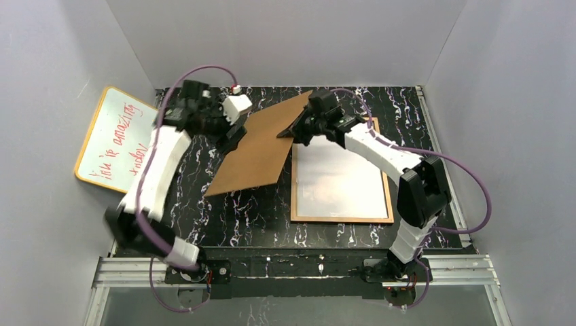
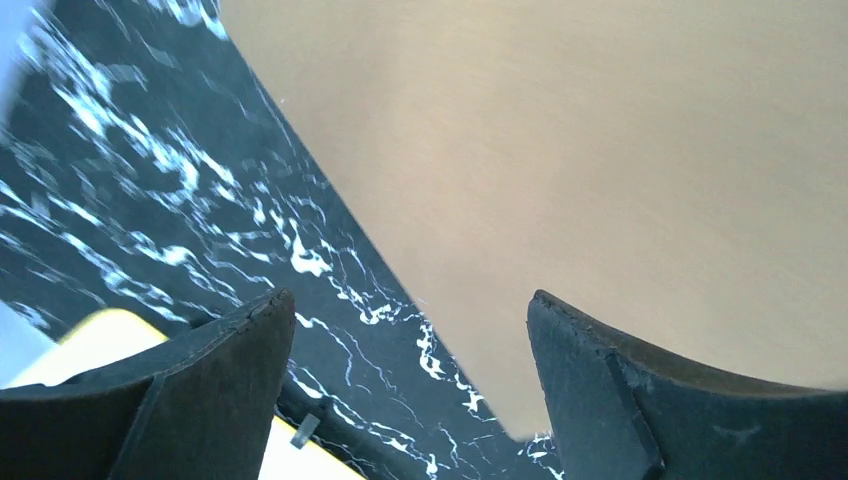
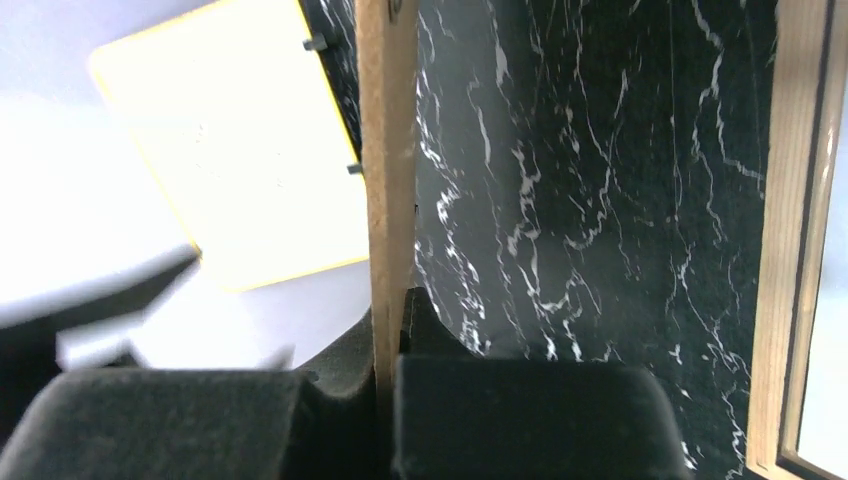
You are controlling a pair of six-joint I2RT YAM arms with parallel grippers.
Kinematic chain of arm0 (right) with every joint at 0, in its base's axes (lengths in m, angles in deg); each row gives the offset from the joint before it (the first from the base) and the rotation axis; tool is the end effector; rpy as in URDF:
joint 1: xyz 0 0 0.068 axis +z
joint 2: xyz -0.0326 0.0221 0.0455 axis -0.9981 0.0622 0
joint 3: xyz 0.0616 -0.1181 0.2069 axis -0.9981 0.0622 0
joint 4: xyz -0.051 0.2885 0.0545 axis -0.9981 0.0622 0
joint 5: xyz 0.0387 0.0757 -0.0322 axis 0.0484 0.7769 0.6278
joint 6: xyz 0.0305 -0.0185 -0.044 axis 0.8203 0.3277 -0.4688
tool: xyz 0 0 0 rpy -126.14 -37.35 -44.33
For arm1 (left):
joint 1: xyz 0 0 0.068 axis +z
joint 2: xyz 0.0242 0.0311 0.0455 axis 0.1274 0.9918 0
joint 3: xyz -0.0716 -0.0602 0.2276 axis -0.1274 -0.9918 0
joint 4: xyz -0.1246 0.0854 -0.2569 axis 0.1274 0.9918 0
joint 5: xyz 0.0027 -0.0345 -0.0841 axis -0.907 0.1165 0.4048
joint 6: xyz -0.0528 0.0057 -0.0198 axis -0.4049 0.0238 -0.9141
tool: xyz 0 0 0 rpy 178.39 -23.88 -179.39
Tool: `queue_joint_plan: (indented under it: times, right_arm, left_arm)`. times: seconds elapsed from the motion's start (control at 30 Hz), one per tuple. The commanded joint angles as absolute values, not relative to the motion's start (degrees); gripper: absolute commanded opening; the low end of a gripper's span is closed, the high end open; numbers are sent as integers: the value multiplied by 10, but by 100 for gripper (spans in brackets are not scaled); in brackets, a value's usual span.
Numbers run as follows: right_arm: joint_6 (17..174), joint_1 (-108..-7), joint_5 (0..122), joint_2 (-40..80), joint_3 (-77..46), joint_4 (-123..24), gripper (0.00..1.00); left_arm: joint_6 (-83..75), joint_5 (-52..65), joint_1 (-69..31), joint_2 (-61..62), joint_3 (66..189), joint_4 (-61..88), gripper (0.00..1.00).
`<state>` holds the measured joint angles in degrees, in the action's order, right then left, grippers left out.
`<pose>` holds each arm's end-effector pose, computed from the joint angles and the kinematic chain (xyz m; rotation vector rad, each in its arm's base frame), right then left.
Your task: Put the photo into the frame
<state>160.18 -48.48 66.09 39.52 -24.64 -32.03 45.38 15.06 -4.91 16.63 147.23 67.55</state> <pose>0.3463 0.2816 0.2623 0.5679 2.4072 1.2365 0.3668 -0.0910 0.3280 1.1391 2.1278 -0.1518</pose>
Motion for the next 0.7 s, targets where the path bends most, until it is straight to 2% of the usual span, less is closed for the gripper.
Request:
queue_joint_plan:
  times: [0.0, 0.1, 0.2, 0.27, 0.5, 0.67]
  right_arm:
    - [1648, -527, 719, 401, -312, -353, 1]
    - [1661, -544, 738, 401, -327, -355, 1]
    - [1692, -554, 761, 388, -313, -384, 1]
    - [1718, -554, 772, 377, -299, -408, 1]
    - [1820, -534, 804, 346, -222, -531, 1]
    - [1844, -509, 803, 357, -233, -540, 1]
  left_arm:
    - [597, 323, -54, -26, 1395, 712, 87]
    - [608, 350, -56, -83, 1400, 721, 90]
    - [645, 377, -56, -92, 1442, 789, 90]
    - [667, 393, -56, -110, 1427, 808, 89]
    - [708, 375, -56, -171, 1349, 756, 86]
    - [724, 341, -56, -200, 1316, 670, 84]
